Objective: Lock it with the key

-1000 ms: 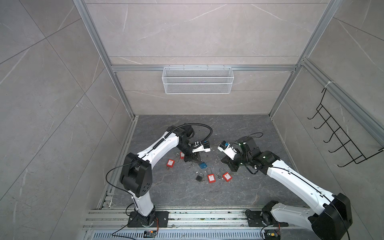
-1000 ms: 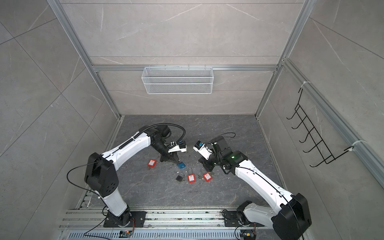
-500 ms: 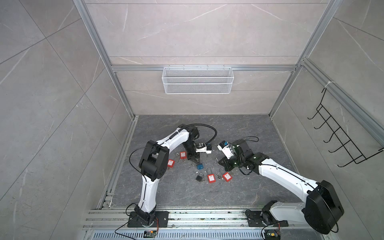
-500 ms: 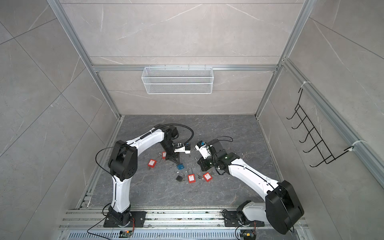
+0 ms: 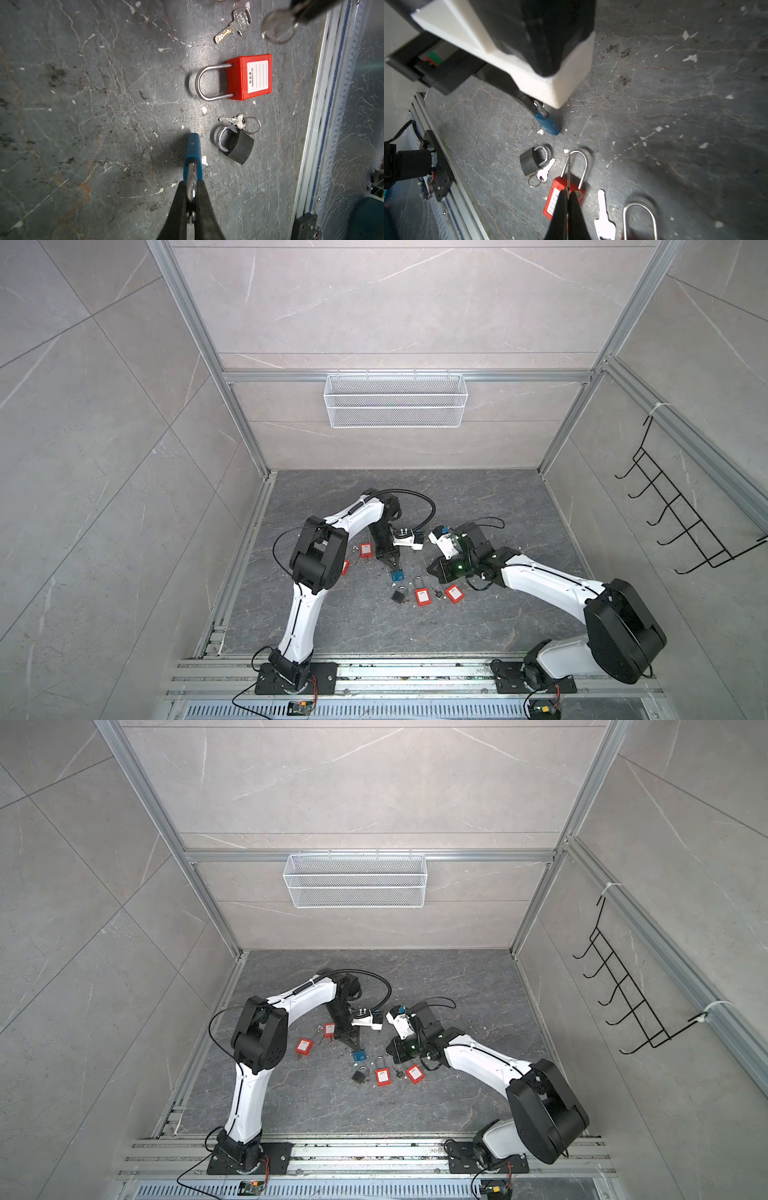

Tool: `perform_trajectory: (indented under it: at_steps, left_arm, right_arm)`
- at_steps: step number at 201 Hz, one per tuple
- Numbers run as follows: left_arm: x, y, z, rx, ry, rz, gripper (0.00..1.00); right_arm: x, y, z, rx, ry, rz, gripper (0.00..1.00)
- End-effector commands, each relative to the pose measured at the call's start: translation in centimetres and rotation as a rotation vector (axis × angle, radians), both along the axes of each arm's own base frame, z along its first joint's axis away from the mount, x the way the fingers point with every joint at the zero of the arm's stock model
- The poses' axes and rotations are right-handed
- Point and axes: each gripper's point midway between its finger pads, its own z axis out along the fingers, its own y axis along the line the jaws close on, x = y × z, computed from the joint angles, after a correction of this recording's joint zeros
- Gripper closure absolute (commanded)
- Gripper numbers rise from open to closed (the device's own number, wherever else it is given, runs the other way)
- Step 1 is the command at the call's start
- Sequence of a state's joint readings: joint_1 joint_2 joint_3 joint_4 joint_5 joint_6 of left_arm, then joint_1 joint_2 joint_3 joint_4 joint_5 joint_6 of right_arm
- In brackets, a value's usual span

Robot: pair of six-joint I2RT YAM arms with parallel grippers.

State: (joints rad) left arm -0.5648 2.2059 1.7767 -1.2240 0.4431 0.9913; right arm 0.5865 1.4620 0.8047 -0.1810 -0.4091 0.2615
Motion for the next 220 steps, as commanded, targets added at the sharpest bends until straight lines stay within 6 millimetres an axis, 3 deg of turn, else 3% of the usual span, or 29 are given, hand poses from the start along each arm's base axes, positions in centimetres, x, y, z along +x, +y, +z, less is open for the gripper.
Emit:
perform_trajectory:
  at_steps: [1,74,97,107,110,112,115,118,163,166,169,172,220]
  left_arm:
    - [1.6,0.3,-0.6,0.036,-0.064,-0.001,0.90]
    - [4.5,-1.0,0.9,-0.041,-0.154,0.092,0.66]
    - [5.7,-1.1,2.4,-0.097,-0.196,0.147,0.65]
    - [6.4,-1.1,3.4,-0.132,-0.223,0.186,0.60]
    - [6.6,-1.0,3.6,-0.141,-0.233,0.200,0.55]
    - [6.7,-1.0,3.8,-0.147,-0.239,0.206,0.42]
    - [6.9,-0.9,4.1,-0.157,-0.252,0.221,0.29]
    - [7.1,-0.7,4.2,-0.163,-0.259,0.235,0.26]
    - [8.8,2.1,8.9,-0.292,-0.440,0.472,0.26]
    - [8.8,2.4,9.1,-0.294,-0.447,0.488,0.20]
    - [8.8,2.6,9.3,-0.299,-0.455,0.504,0.03]
    - [8.8,2.8,9.7,-0.307,-0.461,0.519,0.01]
    - [7.2,5.8,13.6,-0.415,-0.513,0.755,0.00]
  right_arm:
    - [0.6,1.6,0.1,0.051,0.024,-0.023,1.00]
    - [1.7,3.2,-1.4,0.032,0.124,-0.086,1.00]
    - [2.0,3.0,-1.9,0.005,0.151,-0.110,1.00]
    - [2.1,3.1,-2.1,-0.001,0.166,-0.114,1.00]
    - [2.2,3.2,-2.2,-0.005,0.173,-0.114,1.00]
    - [2.2,3.2,-2.1,-0.006,0.175,-0.115,1.00]
    - [2.2,3.2,-2.2,-0.012,0.182,-0.115,1.00]
    - [2.3,3.3,-2.3,-0.016,0.188,-0.116,1.00]
    - [3.1,4.0,-3.4,-0.061,0.253,-0.125,1.00]
    - [3.2,4.0,-3.5,-0.066,0.258,-0.128,1.00]
    - [3.3,4.0,-3.6,-0.070,0.263,-0.129,1.00]
    - [3.3,4.0,-3.7,-0.077,0.269,-0.131,1.00]
    - [3.5,3.9,-5.7,-0.171,0.322,-0.148,0.99]
